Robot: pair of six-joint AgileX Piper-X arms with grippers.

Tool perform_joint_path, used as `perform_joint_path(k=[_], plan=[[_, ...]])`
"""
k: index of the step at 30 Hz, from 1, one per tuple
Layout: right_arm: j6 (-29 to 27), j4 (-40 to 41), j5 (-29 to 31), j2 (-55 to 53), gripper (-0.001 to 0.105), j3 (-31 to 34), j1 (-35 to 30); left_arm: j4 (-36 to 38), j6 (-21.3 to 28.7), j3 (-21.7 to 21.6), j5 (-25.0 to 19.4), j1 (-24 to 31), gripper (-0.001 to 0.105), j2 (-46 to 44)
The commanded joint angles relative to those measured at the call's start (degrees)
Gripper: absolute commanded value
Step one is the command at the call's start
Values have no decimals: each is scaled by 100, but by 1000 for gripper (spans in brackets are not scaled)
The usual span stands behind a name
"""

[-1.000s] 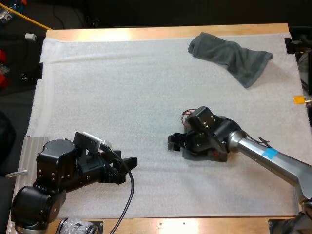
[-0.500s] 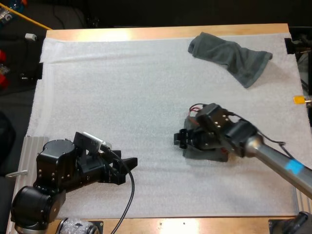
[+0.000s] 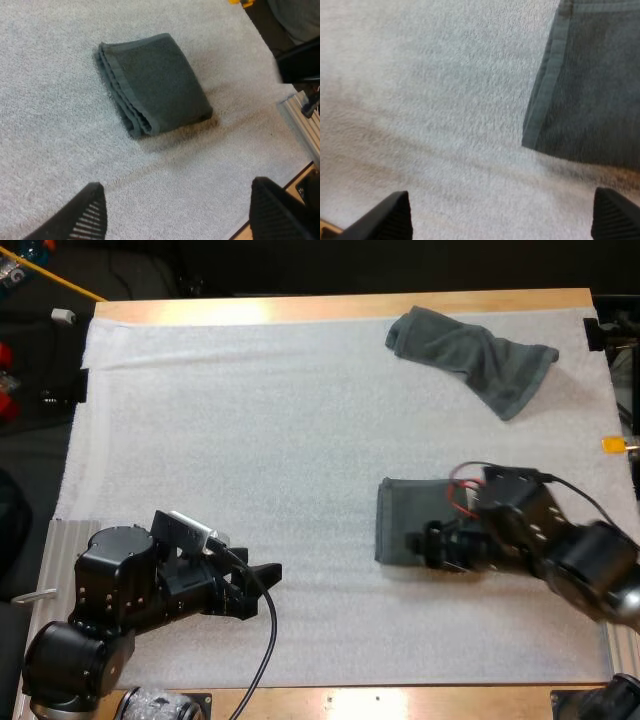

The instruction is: Pick towel from pile, fold and stack

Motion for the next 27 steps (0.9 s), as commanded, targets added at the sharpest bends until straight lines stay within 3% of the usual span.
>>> perform_joint_path(k=[1,7,14,20,27], plan=[[-66,223,102,-244,71,-31,8,-21,3,-20,-54,5,60,15],[-66,851,305,-1137,71,-31,8,-21,3,-20,-54,5,60,15],[-66,989,383,-1928,71,-31,8,-32,3,-20,-54,5,60,15],[-66,989,688,-2167,71,-31,8,-67,3,-20,-176,5,60,267],[-148,1008,686,-2166,71,-31,8,-501,-19,-20,8,5,60,1069]])
